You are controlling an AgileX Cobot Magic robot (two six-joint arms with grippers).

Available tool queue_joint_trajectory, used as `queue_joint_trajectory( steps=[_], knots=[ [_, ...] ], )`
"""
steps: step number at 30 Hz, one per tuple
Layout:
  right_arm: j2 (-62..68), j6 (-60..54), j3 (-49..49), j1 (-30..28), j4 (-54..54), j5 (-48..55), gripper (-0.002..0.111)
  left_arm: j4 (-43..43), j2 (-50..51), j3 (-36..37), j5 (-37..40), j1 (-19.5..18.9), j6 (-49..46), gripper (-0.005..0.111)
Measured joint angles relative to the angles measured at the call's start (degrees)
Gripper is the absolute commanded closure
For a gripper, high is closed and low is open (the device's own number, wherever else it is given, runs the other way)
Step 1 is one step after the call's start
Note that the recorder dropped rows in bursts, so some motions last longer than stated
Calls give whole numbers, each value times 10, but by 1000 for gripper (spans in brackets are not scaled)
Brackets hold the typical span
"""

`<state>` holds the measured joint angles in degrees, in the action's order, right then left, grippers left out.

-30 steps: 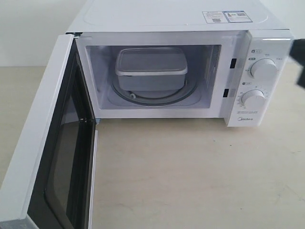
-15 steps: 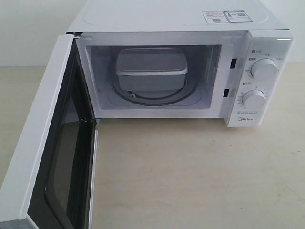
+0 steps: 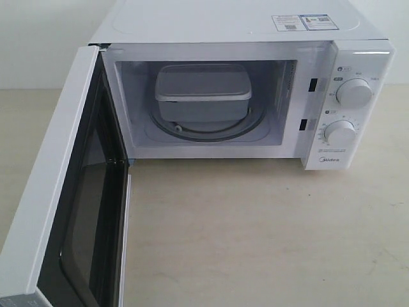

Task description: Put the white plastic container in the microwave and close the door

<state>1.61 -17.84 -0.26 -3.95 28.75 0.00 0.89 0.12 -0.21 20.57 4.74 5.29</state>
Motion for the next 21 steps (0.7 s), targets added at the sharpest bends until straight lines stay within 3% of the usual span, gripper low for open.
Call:
queue_joint_trajectory(
  steps=[1, 6, 7, 10, 15, 21],
  knots=[
    [0, 10, 0, 0, -16, 8, 108, 0, 0, 0, 0, 0, 0, 102],
    [0, 301, 0, 0, -340, 108, 108, 0, 0, 0, 0, 0, 0, 102],
    [0, 313, 0, 0, -359, 122, 108, 0, 0, 0, 0, 0, 0, 102],
    [0, 333, 3, 0, -384, 185, 108, 0, 0, 0, 0, 0, 0, 102],
    [-7, 335, 3, 3, -385, 192, 108, 0, 0, 0, 0, 0, 0, 102],
    [-7, 332, 3, 86, -383, 192, 108, 0, 0, 0, 0, 0, 0, 102]
  ],
)
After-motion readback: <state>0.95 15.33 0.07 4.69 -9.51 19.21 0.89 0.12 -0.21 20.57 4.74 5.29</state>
